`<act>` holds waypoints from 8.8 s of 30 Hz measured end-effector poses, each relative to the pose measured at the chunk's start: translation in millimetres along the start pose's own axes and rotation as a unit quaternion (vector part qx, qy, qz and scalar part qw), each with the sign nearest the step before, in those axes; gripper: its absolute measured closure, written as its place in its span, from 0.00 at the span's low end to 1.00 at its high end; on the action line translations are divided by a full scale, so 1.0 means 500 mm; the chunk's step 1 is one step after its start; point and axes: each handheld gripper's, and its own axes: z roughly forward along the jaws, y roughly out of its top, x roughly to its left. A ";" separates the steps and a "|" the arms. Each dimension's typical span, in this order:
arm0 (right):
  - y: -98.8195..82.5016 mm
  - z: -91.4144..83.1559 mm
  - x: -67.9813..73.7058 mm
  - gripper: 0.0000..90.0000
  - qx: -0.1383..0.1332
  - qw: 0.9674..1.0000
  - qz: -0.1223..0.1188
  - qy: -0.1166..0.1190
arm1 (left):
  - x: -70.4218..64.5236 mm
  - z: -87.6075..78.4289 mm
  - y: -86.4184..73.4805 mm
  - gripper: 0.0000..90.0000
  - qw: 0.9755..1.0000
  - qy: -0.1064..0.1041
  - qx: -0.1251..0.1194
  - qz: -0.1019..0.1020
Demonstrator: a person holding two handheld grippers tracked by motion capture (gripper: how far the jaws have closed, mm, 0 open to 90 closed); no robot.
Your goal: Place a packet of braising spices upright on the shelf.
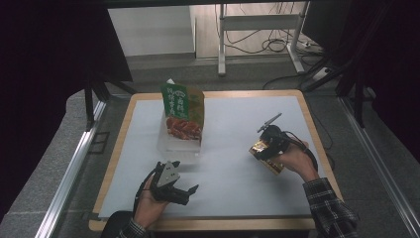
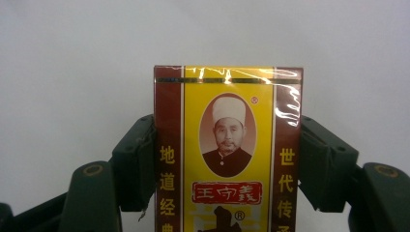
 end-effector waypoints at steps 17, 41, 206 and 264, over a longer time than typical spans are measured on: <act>0.013 -0.057 0.018 0.36 -0.157 0.987 -0.018 0.021 | 0.000 -0.001 0.000 0.00 1.000 0.000 -0.002 -0.001; 0.068 -0.086 0.057 0.36 -0.264 0.963 -0.028 0.041 | 0.002 -0.004 0.000 0.00 1.000 0.005 -0.005 -0.006; 0.166 0.062 0.193 0.11 -0.315 0.940 -0.074 0.110 | -0.004 -0.009 0.002 0.00 1.000 -0.008 -0.017 -0.008; -0.159 -0.034 0.082 0.00 -0.251 0.968 -0.004 0.025 | -0.002 -0.006 -0.001 0.00 1.000 -0.019 -0.014 -0.011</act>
